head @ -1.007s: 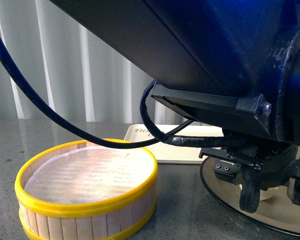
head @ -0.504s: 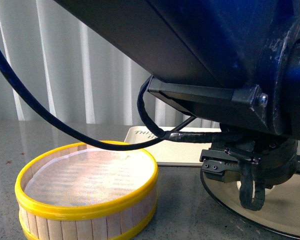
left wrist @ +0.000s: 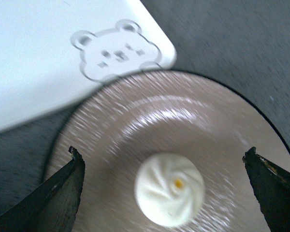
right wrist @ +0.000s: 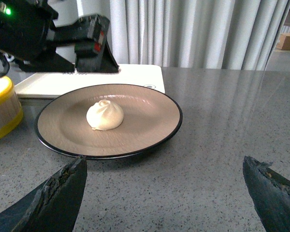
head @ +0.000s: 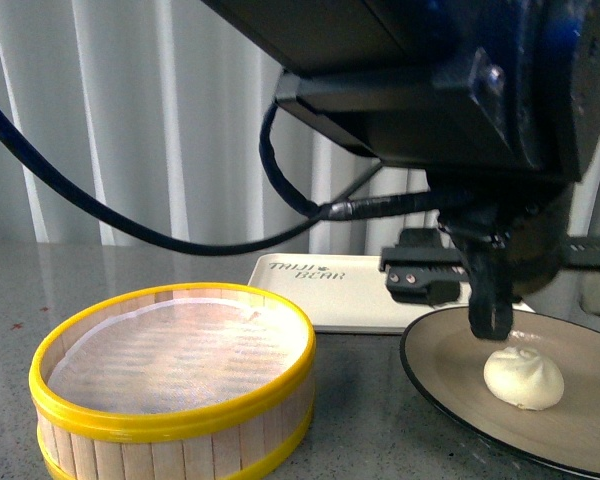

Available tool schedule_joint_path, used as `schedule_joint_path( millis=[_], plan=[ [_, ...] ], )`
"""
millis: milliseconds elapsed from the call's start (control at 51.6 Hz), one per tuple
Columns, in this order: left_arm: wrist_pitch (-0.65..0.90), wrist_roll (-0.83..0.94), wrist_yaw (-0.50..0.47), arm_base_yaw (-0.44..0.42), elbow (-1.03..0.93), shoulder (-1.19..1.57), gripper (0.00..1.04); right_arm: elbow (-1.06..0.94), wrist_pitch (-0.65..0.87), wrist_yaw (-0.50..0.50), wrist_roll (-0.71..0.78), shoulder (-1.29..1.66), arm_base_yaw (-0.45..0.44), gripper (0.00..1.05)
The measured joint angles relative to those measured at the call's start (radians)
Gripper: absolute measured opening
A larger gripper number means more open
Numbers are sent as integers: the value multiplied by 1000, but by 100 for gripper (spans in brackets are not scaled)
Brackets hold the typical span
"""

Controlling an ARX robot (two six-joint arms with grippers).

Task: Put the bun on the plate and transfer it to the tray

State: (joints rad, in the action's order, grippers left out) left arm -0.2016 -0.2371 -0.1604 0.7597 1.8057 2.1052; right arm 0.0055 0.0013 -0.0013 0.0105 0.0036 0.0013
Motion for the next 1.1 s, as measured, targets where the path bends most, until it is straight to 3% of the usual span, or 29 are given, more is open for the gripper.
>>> schedule_joint_path(
  millis=[232,523,717,833,871,949,1026,1104],
  plan=[
    [-61,-113,-232,-130,117,-3,98,0,0,0,0,0,0,96],
    [-131,-256,-284,-365,-92,-163,98,0,0,0,0,0,0,96],
    [-126,-266,-288,-395,-106,-193,98,0,0,0,0,0,0,96],
    [512,37,-148,-402,-491,-335,74,0,0,2,0,0,0,96],
    [636,87,-132,-414,-595,-383,68,0,0,2,0,0,0,96],
    [790,149,-117,-447,-750,-466,57,0,0,2,0,0,0,96],
    [923,195,-96,-510,-954,-583,39,0,0,0,0,0,0,96],
    [972,210,-72,-547,-1089,-644,25,0,0,0,0,0,0,96]
  ],
)
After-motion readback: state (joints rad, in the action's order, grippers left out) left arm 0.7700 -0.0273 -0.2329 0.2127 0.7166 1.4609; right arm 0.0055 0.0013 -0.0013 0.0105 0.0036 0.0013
